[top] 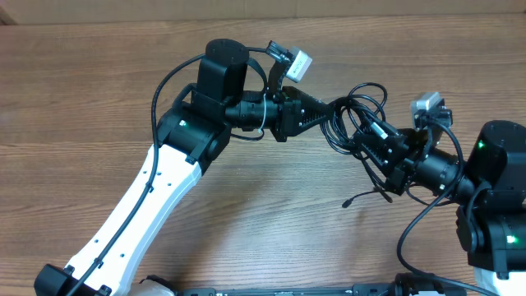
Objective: Untangle cables
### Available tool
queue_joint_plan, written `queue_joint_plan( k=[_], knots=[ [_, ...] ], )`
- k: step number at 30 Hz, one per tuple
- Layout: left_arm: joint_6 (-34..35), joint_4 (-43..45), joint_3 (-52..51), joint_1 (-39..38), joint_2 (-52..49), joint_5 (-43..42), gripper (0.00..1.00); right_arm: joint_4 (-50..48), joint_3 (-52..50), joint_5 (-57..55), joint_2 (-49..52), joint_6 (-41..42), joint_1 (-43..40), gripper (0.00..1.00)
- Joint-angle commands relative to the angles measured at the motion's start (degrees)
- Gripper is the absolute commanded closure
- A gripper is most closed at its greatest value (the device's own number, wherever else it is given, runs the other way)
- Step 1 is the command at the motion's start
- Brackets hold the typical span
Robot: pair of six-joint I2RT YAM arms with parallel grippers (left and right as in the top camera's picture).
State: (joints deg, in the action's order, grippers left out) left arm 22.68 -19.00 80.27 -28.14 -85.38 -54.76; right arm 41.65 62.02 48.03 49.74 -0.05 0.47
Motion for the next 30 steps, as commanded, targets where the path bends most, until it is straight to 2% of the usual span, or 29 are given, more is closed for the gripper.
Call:
queue_joint_plan(
  k=[1, 2, 3, 6, 7, 12, 15, 17, 19, 22, 25, 30],
  knots=[
    [3.61, 0.20, 0.57, -0.15, 0.85, 4.48, 0.96, 0.11, 1.38, 1.01, -0.48, -0.33, 0.15, 0.39],
    [5.86, 0.20, 0.57, -0.15, 0.85, 6.91, 0.96, 1.38, 1.38, -2.10, -0.48, -0.33, 0.15, 0.10],
    [10.14, -0.09, 0.57, 0.02, 0.85, 10.67, 0.96, 2.25, 1.38, -4.74, -0.48, -0.09, 0.15, 0.01],
    [20.92, -1.99, 0.57, 1.14, 0.85, 18.84, 0.96, 4.55, 1.38, -14.29, -0.48, 3.67, 0.15, 0.00],
    [22.40, -2.12, 0.57, 1.62, 0.85, 19.32, 0.96, 5.14, 1.38, -15.82, -0.48, 4.81, 0.13, 0.00],
    [18.03, -2.38, 0.57, 1.77, 0.85, 16.92, 0.96, 5.53, 1.38, -15.78, -0.48, 4.98, 0.15, 0.00],
    [31.34, -3.52, 0.57, 1.77, 0.85, 22.03, 0.96, 7.37, 1.38, -10.73, -0.48, 4.87, 0.15, 0.00],
    [37.55, -3.41, 0.57, 1.68, 0.85, 22.14, 0.96, 8.61, 1.38, -5.64, -0.48, 0.68, 0.15, 0.00],
    [41.42, -3.43, 0.57, 1.11, 0.85, 22.12, 0.96, 9.49, 1.38, 1.42, -0.48, -7.65, 0.15, 0.00],
    [42.80, -3.21, 0.57, -1.20, 0.85, 21.46, 0.96, 9.51, 1.38, 6.51, -0.46, -17.55, 0.15, 0.00],
    [43.17, -1.95, 0.57, -3.23, 0.85, 20.31, 0.96, 9.49, 1.38, 6.49, -0.20, -22.16, 0.15, 0.00],
    [45.33, 2.58, 0.57, -7.96, 0.85, 20.48, 0.96, 9.77, 1.38, 6.54, 1.81, -22.97, 0.15, 0.00]
  ],
)
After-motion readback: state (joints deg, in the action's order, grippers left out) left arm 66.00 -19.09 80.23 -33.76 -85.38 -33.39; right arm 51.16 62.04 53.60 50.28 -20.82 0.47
